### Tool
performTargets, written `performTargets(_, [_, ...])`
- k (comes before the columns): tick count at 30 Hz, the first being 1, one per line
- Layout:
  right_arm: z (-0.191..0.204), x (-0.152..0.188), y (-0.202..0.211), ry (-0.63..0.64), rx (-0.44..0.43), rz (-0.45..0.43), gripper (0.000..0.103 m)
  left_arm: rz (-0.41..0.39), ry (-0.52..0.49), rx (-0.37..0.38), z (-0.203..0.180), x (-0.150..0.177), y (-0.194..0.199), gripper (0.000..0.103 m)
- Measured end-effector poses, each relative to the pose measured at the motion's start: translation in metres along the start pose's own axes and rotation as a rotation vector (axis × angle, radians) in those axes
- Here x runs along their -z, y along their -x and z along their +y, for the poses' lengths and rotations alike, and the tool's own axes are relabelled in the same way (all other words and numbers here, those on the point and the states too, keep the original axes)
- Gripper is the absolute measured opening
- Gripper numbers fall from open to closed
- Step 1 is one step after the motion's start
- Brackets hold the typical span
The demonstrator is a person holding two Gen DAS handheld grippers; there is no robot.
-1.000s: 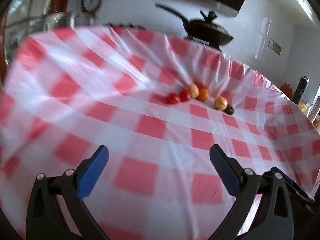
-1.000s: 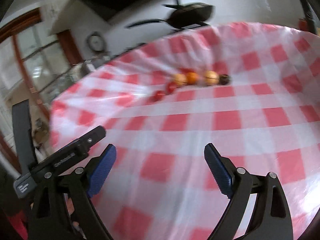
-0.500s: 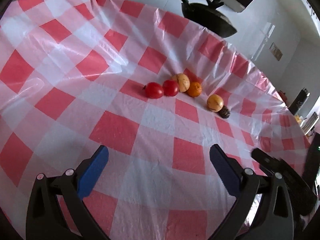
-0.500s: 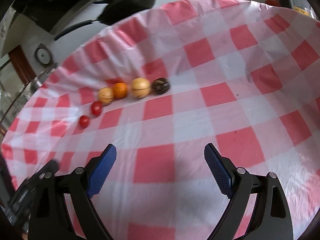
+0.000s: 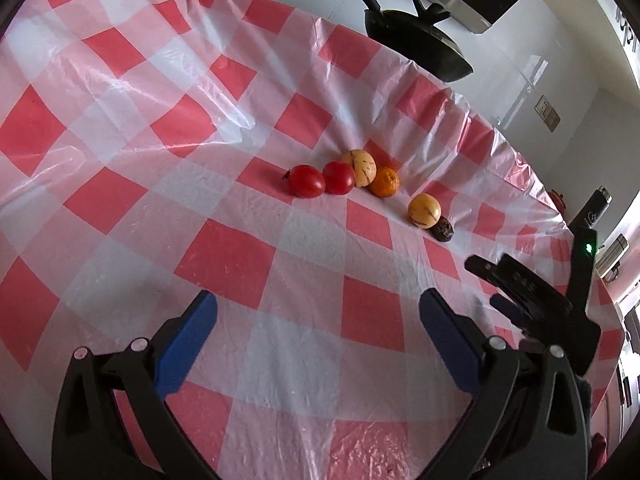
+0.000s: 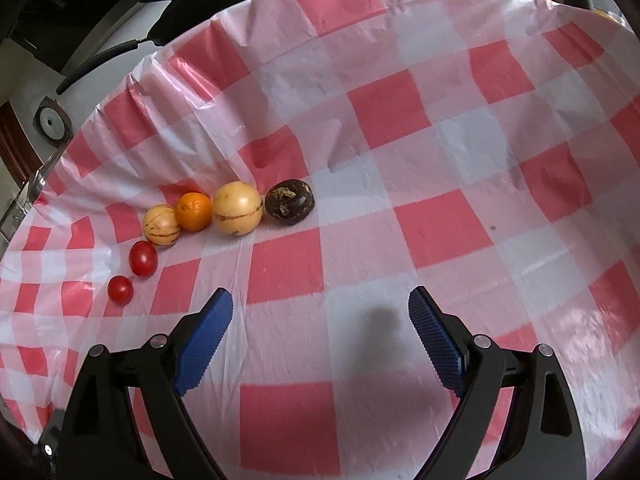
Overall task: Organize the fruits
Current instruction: 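Move both open tools back over the remaining fruits on the table, then grasp the dark wrinkled fruit with the right tool while the left tool grasps a red tomato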
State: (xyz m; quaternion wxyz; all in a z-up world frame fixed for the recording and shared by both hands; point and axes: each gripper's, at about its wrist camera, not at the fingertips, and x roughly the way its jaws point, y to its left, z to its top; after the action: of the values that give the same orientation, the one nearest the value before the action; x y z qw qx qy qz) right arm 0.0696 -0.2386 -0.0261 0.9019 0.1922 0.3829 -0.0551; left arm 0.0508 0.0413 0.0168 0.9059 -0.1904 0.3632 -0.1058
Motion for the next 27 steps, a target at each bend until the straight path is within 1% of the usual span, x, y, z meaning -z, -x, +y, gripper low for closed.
performTargets(3, [0.0, -0.004, -0.005, -0.009, -0.023, 0.008, 0.087, 0.001, 0.003, 0.001, 0.0, 0.0, 0.0, 0.101])
performTargets(8, [-0.011, -0.013, -0.014, -0.07, -0.102, 0.021, 0.087, -0.001, 0.022, 0.003, 0.003, -0.001, 0.0, 0.101])
performTargets(12, [-0.008, -0.018, -0.019, -0.054, -0.103, 0.022, 0.087, -0.004, 0.026, 0.009, 0.004, -0.001, 0.001, 0.101])
performTargets(14, [-0.004, -0.024, -0.02, -0.036, -0.061, -0.019, 0.087, -0.006, 0.028, 0.012, 0.005, -0.001, 0.001, 0.101])
performTargets(15, [-0.002, -0.028, -0.023, -0.03, -0.046, -0.021, 0.087, -0.006, 0.029, 0.013, 0.005, -0.001, 0.001, 0.101])
performTargets(16, [0.001, -0.033, -0.03, -0.011, -0.018, -0.006, 0.087, -0.007, 0.031, 0.013, 0.006, -0.001, 0.001, 0.101])
performTargets(17, [0.006, -0.037, -0.038, 0.027, 0.031, 0.024, 0.086, -0.007, 0.032, 0.015, 0.006, -0.001, 0.002, 0.101])
performTargets(18, [0.013, -0.039, -0.046, 0.083, 0.077, 0.057, 0.079, -0.008, 0.034, 0.016, 0.006, -0.001, 0.002, 0.101])
performTargets(20, [0.026, -0.042, -0.054, 0.17, 0.143, 0.079, 0.072, -0.01, 0.037, 0.018, 0.007, -0.002, 0.002, 0.101])
performTargets(21, [0.03, -0.043, -0.057, 0.196, 0.153, 0.081, 0.069, -0.011, 0.037, 0.018, 0.007, -0.002, 0.002, 0.101])
performTargets(24, [0.044, -0.049, -0.071, 0.257, 0.171, 0.095, 0.067, -0.014, 0.037, 0.016, 0.006, -0.002, 0.002, 0.101])
performTargets(26, [0.055, -0.058, -0.081, 0.3, 0.194, 0.088, 0.064, -0.016, 0.036, 0.017, 0.006, -0.002, 0.003, 0.101])
performTargets(27, [0.057, -0.061, -0.084, 0.309, 0.188, 0.087, 0.058, -0.016, 0.036, 0.017, 0.007, -0.002, 0.002, 0.101])
